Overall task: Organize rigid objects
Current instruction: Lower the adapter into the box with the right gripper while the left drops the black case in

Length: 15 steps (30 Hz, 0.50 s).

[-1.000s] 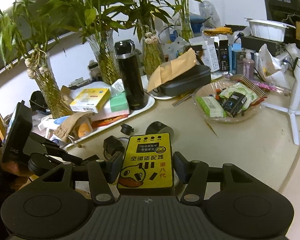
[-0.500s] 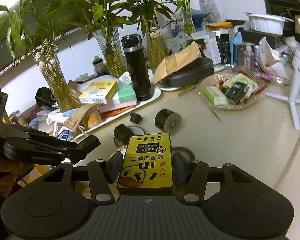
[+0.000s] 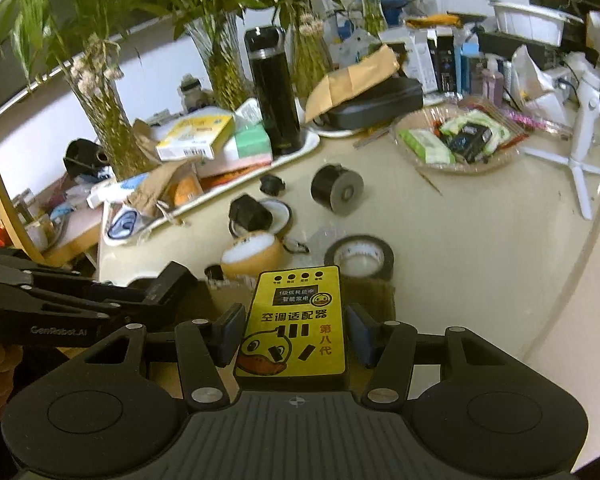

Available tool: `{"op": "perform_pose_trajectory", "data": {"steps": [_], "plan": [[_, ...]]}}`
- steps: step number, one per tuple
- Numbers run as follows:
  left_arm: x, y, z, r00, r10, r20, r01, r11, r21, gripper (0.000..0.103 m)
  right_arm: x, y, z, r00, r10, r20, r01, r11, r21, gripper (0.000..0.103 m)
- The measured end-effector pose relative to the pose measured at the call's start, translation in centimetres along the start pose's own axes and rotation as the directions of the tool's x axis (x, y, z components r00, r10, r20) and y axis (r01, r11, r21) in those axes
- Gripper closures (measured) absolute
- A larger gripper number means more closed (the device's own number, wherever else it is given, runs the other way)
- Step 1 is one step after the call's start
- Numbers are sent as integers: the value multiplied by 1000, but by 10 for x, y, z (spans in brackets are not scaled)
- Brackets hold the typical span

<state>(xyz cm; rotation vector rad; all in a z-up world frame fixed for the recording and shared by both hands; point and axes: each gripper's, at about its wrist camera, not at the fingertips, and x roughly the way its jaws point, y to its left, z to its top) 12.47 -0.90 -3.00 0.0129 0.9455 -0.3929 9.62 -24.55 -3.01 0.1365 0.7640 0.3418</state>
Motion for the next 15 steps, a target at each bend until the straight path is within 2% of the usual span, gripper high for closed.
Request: {"op": "perform_pose_trajectory", "data": {"steps": [8, 15], "plan": [[3, 1, -12, 999, 6, -32, -7, 999, -49, 72, 8, 2, -6, 998, -22, -50, 22, 1000, -4, 45], [-1, 1, -17, 1000, 16, -25, -18, 998, -56, 72, 9, 3, -8, 998, -16, -66, 15, 1000, -14, 45]]}}
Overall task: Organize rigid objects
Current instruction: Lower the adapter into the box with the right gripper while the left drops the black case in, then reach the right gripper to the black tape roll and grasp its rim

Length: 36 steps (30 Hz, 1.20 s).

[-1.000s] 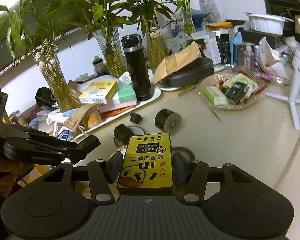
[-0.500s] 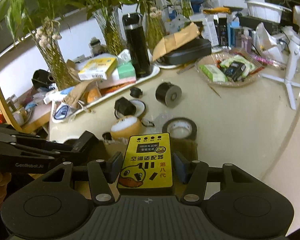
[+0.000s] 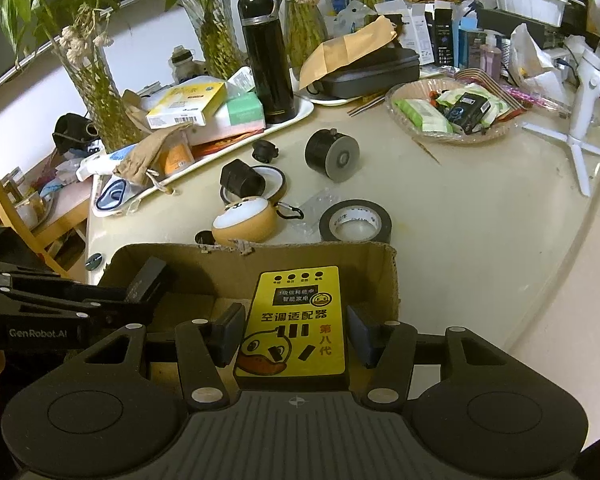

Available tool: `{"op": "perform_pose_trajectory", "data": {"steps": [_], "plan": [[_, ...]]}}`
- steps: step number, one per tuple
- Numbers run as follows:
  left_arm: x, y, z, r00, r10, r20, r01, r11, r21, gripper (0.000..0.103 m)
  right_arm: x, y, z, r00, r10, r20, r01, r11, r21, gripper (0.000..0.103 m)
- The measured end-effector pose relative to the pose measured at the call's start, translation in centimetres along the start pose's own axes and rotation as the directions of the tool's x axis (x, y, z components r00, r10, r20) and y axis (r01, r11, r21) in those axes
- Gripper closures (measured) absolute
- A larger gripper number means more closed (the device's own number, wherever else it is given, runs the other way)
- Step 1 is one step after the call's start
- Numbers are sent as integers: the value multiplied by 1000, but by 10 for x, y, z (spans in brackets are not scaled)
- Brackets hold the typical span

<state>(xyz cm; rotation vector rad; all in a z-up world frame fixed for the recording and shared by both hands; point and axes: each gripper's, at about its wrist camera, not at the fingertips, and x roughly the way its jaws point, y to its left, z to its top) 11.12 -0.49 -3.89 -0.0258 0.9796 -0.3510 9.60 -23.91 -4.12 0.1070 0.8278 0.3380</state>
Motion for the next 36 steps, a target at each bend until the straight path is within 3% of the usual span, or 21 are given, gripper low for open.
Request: {"op": "perform_pose_trajectory", "data": {"steps": [4, 6, 8, 11, 21, 24, 36], "plan": [[-4, -3, -1, 1000, 5, 15, -5, 1000, 17, 70, 1, 1, 0, 1000, 13, -3, -13, 1000, -10, 44], [-6, -5, -2, 1000, 11, 26, -11, 1000, 24, 63, -1, 4, 1, 1000, 11, 13, -11, 1000, -24, 17], [-9, -7, -2, 999, 15, 47, -17, 999, 31, 46, -5, 6, 0, 999, 5, 39, -3, 999, -41, 4], [-14, -10, -3, 997, 37, 74, -40, 998, 38, 36, -8, 6, 1, 998, 12, 54, -10, 999, -39, 0], [-30, -13, -7, 987, 120, 111, -125, 991, 46, 32, -8, 4, 0, 998, -6, 61, 8, 1000, -27, 0], [-33, -11, -8, 987, 115, 114, -120, 992, 38, 26, -9, 4, 0, 998, -13, 64, 14, 1000, -27, 0], [-40, -8, -12, 988, 82, 132, -85, 996, 20, 26, -9, 4, 1, 998, -17, 56, 19, 999, -37, 0]]}}
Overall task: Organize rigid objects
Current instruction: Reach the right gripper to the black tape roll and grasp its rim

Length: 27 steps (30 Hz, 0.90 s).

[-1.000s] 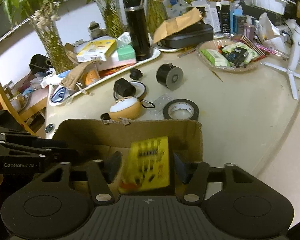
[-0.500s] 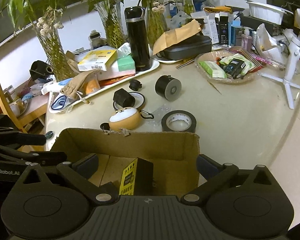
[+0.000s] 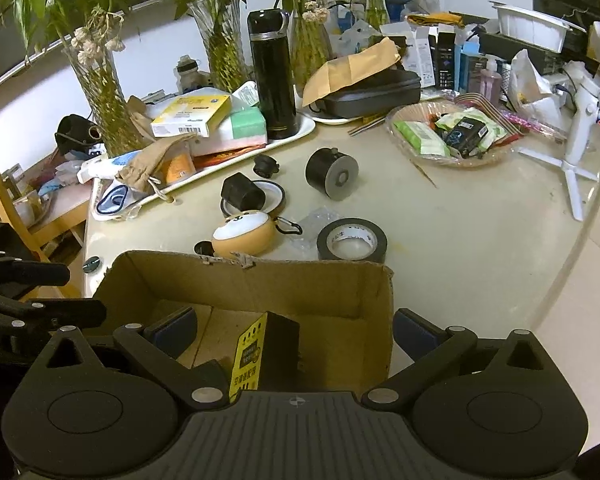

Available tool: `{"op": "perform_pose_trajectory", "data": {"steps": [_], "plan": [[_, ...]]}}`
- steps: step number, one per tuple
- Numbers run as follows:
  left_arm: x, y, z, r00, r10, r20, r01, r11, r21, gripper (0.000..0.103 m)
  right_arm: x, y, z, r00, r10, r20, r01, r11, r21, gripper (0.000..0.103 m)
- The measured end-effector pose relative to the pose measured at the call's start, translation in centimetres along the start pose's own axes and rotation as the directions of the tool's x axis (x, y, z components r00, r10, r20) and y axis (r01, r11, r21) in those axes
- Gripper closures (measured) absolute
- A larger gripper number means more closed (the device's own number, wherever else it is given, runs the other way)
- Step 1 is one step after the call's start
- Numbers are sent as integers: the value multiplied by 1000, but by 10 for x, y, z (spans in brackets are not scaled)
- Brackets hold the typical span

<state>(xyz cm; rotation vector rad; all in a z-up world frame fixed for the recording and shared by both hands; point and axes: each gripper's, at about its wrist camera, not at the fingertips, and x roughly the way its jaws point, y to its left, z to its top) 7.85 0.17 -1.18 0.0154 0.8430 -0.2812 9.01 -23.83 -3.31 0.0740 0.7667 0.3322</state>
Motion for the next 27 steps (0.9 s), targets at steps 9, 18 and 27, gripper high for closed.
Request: {"op": "perform_pose_trajectory", "data": {"steps": [9, 18, 27], "plan": [[2, -3, 1, 1000, 5, -22, -4, 1000, 27, 26, -4, 0, 11, 1000, -2, -21, 2, 1000, -31, 0], [6, 0, 10, 999, 15, -46, -14, 999, 34, 26, -2, -11, 22, 995, -23, -97, 24, 1000, 9, 0], [14, 5, 20, 998, 4, -58, -3, 1000, 11, 26, 15, -29, 34, 988, -60, -139, 65, 997, 31, 0]]}}
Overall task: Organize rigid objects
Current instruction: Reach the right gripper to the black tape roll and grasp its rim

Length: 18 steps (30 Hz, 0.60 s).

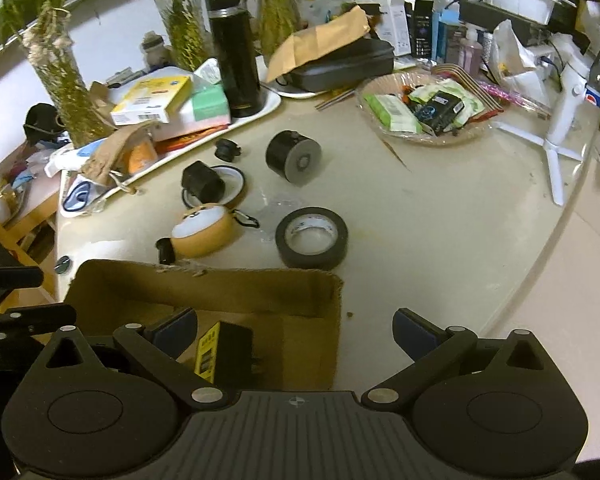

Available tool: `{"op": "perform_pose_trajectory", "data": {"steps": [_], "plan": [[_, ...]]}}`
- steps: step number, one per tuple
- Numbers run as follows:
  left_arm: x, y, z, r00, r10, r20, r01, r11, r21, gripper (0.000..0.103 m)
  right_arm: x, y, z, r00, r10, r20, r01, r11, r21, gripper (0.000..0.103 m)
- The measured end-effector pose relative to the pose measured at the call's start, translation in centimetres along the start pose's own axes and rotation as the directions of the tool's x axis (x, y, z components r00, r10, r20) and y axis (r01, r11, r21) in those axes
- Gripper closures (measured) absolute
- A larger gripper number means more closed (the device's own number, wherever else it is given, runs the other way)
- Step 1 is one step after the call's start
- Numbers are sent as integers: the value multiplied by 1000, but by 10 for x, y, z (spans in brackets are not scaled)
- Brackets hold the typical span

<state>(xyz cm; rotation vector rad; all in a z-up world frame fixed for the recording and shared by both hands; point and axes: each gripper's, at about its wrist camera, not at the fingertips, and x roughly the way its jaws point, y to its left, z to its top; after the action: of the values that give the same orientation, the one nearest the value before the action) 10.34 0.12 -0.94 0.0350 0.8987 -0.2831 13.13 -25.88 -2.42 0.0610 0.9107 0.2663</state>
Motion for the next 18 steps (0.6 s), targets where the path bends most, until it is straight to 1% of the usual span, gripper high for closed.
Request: {"op": "perform_pose_trajectory", "data": {"steps": [7, 18], "plan": [[9, 4, 10, 1000, -6, 1, 6, 1000, 2, 26, 16, -8, 17, 1000, 0, -15, 0, 1000, 1, 0], [29, 14, 21, 1000, -23, 18, 23, 1000, -13, 26, 63, -31, 42, 997, 7, -82, -5, 1000, 28, 0]]}}
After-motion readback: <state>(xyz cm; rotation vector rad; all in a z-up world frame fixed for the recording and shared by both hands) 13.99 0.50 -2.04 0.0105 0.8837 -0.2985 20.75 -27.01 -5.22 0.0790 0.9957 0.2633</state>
